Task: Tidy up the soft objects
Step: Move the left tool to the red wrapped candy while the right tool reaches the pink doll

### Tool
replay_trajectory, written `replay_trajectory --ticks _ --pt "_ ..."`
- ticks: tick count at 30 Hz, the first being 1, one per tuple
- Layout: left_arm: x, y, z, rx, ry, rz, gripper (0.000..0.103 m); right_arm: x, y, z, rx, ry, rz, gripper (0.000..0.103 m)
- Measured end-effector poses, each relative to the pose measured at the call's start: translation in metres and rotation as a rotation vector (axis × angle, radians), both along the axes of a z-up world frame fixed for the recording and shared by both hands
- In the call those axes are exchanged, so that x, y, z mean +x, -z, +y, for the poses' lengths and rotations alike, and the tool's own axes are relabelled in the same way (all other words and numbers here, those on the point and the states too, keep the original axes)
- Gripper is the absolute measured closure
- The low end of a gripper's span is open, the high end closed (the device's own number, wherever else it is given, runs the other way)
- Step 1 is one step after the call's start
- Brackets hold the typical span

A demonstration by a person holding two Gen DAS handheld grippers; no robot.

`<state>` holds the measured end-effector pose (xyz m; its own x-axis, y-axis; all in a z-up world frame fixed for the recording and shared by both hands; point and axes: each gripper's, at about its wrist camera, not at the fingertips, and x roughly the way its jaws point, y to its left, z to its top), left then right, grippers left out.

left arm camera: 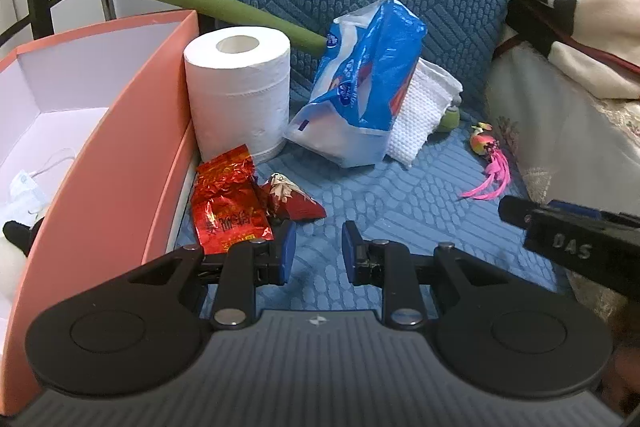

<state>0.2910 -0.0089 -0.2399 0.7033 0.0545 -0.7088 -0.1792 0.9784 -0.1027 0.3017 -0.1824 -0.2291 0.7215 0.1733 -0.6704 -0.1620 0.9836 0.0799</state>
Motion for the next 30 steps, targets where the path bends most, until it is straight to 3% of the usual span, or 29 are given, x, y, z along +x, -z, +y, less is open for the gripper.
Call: replay_trajectory --ticks 2,5,14,20,30 --pt "0.003 0.001 0.003 -0.007 -0.005 0.003 0.072 0.006 0.003 -0.001 -0.004 0.006 0.007 0.051" --pt "0.007 0.003 0.005 0.000 0.008 0.013 0.058 0.013 0.007 -0.003 -0.013 0.008 0.016 0.051" --pt "0.014 0.009 0.005 0.061 0.006 0.019 0.053 0.029 0.014 0.002 -0.045 0.000 0.033 0.051" --pt "0.018 0.015 0.009 0.157 -0.035 0.014 0.044 0.043 0.018 0.001 -0.049 0.016 0.046 0.051" --pt "0.033 0.032 0.014 0.225 -0.037 0.047 0.044 0.067 0.023 0.004 -0.040 0.033 0.032 0.051"
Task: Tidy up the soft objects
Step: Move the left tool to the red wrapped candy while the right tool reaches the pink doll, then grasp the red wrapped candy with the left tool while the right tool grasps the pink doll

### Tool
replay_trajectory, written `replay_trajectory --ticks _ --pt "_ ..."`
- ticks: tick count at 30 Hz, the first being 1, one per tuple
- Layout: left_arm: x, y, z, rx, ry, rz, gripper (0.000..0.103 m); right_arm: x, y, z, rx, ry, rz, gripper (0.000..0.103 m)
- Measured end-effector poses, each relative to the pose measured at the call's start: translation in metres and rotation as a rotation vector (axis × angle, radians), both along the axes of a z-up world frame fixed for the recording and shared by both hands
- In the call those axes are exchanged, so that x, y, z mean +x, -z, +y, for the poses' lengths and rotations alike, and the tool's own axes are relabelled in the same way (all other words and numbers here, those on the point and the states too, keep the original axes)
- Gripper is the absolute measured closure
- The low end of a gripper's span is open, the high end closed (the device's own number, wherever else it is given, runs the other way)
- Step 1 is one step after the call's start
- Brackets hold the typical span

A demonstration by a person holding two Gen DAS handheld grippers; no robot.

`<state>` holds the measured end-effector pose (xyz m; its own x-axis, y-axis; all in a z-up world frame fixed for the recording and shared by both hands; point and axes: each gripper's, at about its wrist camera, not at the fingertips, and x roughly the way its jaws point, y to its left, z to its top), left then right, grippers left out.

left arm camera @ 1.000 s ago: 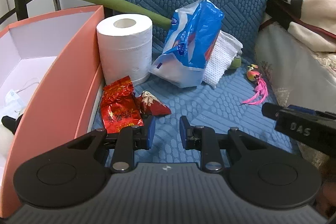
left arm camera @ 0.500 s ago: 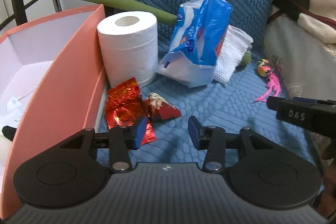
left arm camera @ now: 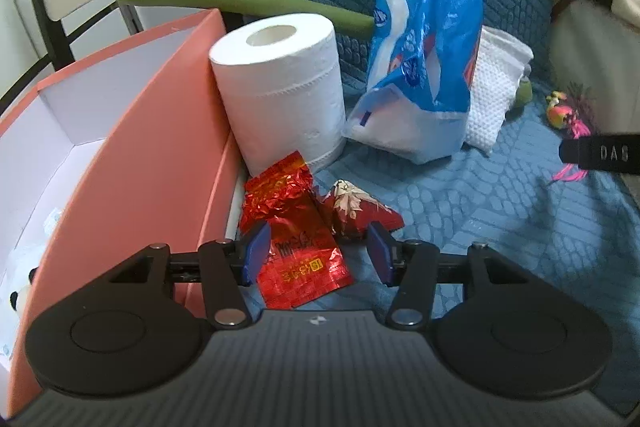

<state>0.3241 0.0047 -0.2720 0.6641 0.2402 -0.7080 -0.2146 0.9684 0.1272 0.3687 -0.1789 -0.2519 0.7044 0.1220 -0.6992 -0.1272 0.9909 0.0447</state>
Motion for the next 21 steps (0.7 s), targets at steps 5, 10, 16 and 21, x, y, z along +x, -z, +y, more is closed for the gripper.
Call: replay_trajectory --ticks 5,10,16,21 --pt "0.005 0.004 -0.004 0.041 0.009 0.000 0.044 0.012 0.005 0.001 -0.013 0.016 0.027 0.046" --pt "0.008 0.008 0.001 0.015 0.019 0.013 0.044 0.025 0.007 0.001 -0.027 0.029 0.025 0.043" --pt "0.012 0.007 0.009 -0.027 0.024 0.026 0.045 0.038 0.007 0.004 -0.046 0.018 -0.003 0.043" --pt "0.013 0.008 0.012 -0.053 0.026 0.029 0.056 0.051 0.007 0.006 -0.066 0.016 -0.020 0.044"
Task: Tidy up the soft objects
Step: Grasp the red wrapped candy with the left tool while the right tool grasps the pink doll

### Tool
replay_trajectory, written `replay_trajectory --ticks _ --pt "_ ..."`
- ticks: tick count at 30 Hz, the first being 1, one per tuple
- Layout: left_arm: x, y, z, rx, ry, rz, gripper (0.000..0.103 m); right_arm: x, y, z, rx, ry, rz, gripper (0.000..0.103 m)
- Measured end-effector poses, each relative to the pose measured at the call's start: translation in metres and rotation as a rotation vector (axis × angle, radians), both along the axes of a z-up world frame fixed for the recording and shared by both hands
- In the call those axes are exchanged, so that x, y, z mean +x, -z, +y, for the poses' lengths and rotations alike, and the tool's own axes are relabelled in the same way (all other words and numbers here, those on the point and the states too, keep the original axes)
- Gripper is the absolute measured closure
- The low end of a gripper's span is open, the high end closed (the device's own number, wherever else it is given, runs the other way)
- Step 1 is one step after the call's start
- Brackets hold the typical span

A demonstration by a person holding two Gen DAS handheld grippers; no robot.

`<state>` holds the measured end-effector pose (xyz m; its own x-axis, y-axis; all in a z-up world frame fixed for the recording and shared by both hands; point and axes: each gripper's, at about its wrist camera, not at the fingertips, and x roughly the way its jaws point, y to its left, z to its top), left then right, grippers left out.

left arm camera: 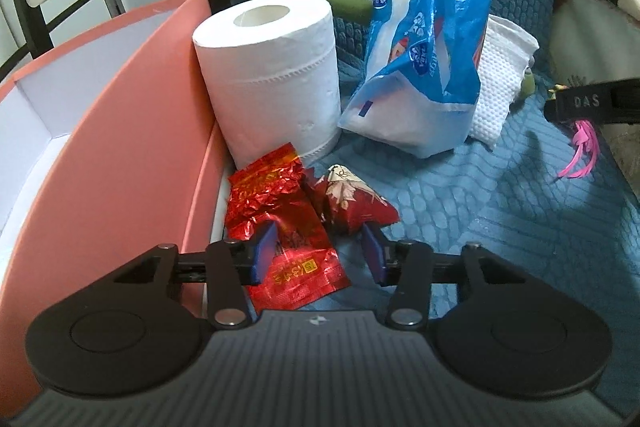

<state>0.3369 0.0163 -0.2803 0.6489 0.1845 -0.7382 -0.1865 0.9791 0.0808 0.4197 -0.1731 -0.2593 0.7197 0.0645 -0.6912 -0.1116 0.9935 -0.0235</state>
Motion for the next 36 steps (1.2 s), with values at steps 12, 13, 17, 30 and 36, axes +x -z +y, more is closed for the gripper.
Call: replay_trajectory --ticks 12,13,17,30,36 --pt "-0.002 -0.007 -0.005 -0.062 0.060 -0.061 0.064 0.041 0.010 -0.005 0.031 0.019 0.049 0.047" --pt "-0.002 -0.007 -0.006 -0.059 0.063 -0.064 0.064 0.043 0.011 -0.006 0.035 0.018 0.052 0.048" --pt "0.007 -0.005 -0.008 -0.056 0.056 -0.065 0.064 0.050 0.015 -0.006 0.045 0.009 0.069 0.052" --pt "0.008 -0.002 -0.026 0.066 0.116 -0.141 0.064 0.062 0.024 -0.008 0.068 0.001 0.094 0.070" --pt "0.010 -0.004 -0.029 0.091 0.137 -0.166 0.064 0.055 0.020 -0.007 0.077 -0.006 0.092 0.070"
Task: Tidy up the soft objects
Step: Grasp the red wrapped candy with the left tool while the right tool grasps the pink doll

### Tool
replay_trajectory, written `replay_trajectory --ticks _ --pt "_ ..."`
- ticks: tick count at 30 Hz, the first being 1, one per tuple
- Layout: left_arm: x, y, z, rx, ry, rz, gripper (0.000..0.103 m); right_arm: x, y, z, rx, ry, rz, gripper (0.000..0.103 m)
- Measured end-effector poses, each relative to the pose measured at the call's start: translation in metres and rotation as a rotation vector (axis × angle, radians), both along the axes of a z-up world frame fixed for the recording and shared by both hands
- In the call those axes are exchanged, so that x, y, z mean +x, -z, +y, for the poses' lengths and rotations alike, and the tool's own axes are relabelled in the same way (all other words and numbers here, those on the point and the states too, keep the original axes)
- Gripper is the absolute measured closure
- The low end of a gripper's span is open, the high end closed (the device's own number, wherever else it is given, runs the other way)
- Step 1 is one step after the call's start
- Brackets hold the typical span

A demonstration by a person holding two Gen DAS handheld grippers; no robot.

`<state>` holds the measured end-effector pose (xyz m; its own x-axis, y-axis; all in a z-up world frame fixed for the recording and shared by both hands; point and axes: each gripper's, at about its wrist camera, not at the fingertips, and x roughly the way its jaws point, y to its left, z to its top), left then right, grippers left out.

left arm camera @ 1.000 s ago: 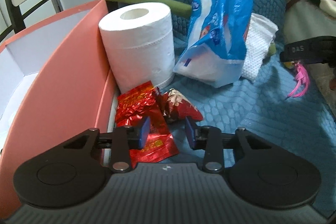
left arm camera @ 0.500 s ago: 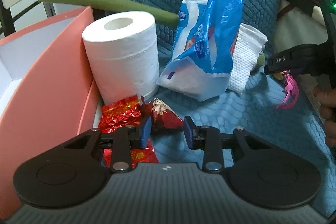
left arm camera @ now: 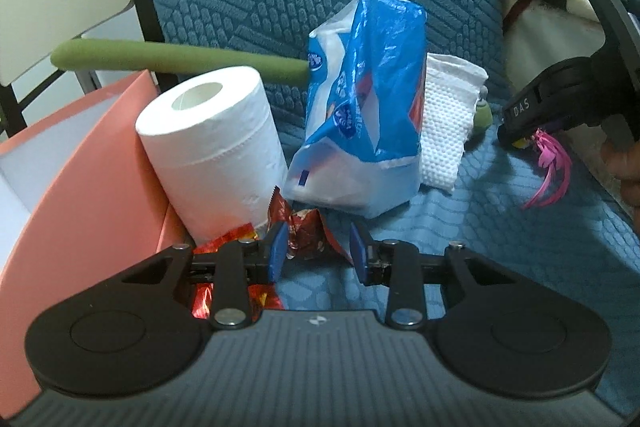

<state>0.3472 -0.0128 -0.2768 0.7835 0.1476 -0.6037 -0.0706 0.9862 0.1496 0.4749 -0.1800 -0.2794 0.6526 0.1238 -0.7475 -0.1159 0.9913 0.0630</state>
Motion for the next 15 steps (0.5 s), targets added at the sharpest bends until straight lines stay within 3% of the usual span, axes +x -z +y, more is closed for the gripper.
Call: replay_trajectory --ticks 4,6,15 --pt "0.002 -0.001 0.001 -0.009 -0.003 0.000 0.062 -0.003 0.000 0.000 0.003 0.002 0.003 0.070" --pt "0.003 -0.001 0.001 -0.013 -0.008 -0.001 0.052 -0.004 0.000 0.000 0.009 0.003 0.005 0.070" --pt "0.014 0.005 0.023 -0.143 -0.101 0.058 0.056 -0.011 -0.005 -0.004 0.025 -0.001 0.004 0.070"
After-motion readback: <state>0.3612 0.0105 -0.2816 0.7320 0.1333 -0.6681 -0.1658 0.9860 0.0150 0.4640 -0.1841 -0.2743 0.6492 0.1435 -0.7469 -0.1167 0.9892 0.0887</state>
